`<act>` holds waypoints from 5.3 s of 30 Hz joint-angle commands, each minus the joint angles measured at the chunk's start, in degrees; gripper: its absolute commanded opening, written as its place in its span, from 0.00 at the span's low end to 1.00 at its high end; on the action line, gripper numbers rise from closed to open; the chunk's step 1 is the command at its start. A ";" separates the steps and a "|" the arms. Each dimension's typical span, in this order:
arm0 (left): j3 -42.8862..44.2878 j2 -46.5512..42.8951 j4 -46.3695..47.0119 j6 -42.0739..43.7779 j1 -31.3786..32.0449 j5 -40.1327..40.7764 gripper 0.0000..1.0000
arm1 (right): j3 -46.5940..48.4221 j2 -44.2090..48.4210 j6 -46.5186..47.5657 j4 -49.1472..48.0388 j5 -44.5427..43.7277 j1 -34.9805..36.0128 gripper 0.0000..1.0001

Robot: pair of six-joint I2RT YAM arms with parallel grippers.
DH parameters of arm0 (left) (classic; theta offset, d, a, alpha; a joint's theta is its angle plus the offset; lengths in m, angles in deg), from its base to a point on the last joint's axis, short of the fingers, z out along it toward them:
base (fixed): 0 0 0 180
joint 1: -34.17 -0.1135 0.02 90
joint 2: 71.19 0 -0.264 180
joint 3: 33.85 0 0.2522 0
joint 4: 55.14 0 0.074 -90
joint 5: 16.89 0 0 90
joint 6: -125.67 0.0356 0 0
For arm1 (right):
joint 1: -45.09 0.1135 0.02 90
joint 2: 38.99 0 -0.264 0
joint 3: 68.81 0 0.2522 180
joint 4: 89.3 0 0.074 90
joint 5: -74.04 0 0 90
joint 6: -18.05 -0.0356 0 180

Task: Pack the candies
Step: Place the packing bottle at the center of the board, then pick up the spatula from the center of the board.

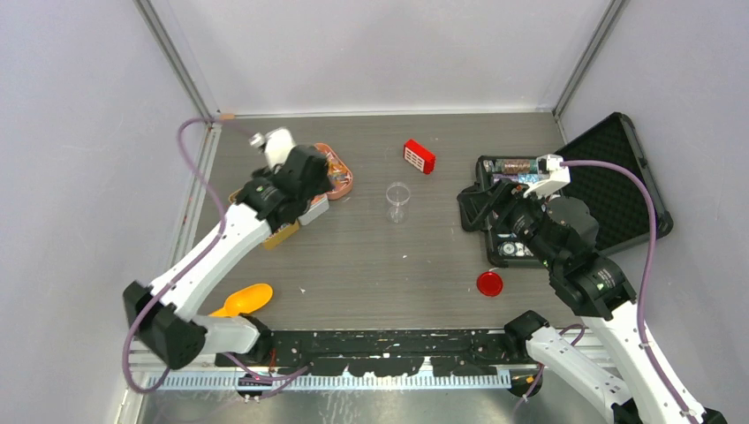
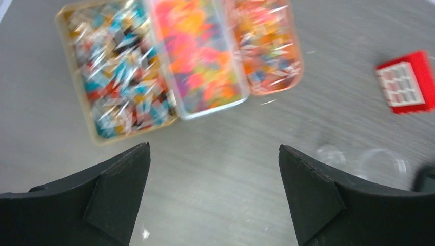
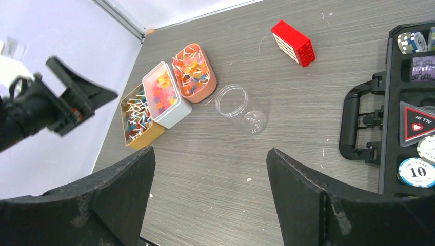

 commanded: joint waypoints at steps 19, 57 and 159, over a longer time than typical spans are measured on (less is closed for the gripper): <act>-30.62 -23.68 -36.32 -55.92 -22.81 -6.48 0.76 | -2.01 -1.31 -1.69 -5.84 1.48 -0.17 0.83; -28.60 -29.71 -35.04 -51.48 -25.61 -1.75 0.00 | -2.12 2.55 -1.50 -3.61 -0.68 -0.19 0.83; -27.10 -28.66 12.44 74.55 3.56 -85.00 0.00 | 12.01 -22.98 22.27 12.66 36.92 14.61 0.43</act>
